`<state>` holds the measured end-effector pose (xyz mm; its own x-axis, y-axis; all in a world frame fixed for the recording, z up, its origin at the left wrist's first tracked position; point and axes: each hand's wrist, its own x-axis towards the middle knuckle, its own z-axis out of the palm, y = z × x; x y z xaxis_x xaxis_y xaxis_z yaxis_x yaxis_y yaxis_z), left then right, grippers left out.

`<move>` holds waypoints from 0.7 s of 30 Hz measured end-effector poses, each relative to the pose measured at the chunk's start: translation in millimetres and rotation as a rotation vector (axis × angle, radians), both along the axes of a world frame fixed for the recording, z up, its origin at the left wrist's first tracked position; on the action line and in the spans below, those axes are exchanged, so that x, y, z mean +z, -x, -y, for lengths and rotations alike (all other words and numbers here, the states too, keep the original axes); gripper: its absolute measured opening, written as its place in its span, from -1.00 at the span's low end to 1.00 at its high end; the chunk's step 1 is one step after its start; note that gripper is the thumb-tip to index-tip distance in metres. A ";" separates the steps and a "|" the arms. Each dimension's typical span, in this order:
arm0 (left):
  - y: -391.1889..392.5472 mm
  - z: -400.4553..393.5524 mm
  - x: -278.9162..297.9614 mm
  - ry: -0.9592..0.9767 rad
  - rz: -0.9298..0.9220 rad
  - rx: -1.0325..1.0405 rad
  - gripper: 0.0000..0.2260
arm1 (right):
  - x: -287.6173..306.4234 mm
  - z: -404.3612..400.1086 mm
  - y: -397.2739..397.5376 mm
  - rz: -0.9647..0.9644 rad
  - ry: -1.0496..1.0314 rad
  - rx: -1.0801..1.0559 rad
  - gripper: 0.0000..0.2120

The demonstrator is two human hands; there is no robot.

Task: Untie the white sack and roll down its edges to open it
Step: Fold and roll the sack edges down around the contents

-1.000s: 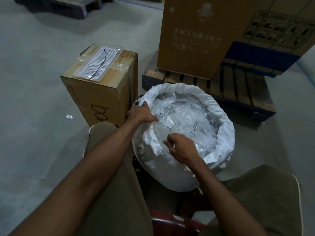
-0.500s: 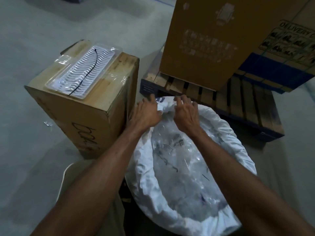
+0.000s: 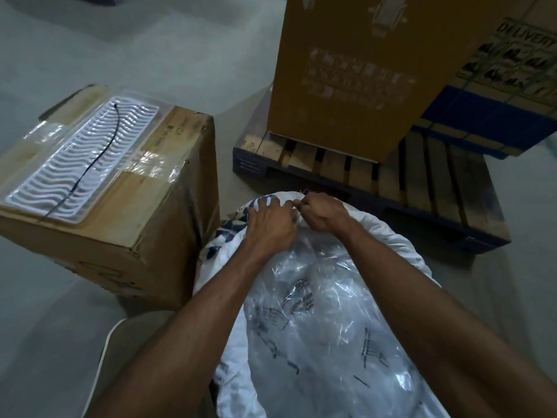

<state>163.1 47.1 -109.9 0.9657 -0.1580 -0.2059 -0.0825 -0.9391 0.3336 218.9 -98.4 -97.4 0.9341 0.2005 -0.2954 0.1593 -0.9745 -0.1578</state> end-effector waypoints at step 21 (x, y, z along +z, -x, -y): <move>-11.5 28.2 2.2 -0.042 0.133 -0.263 -0.48 | -8.5 67.8 4.8 0.047 -0.136 -0.249 -0.45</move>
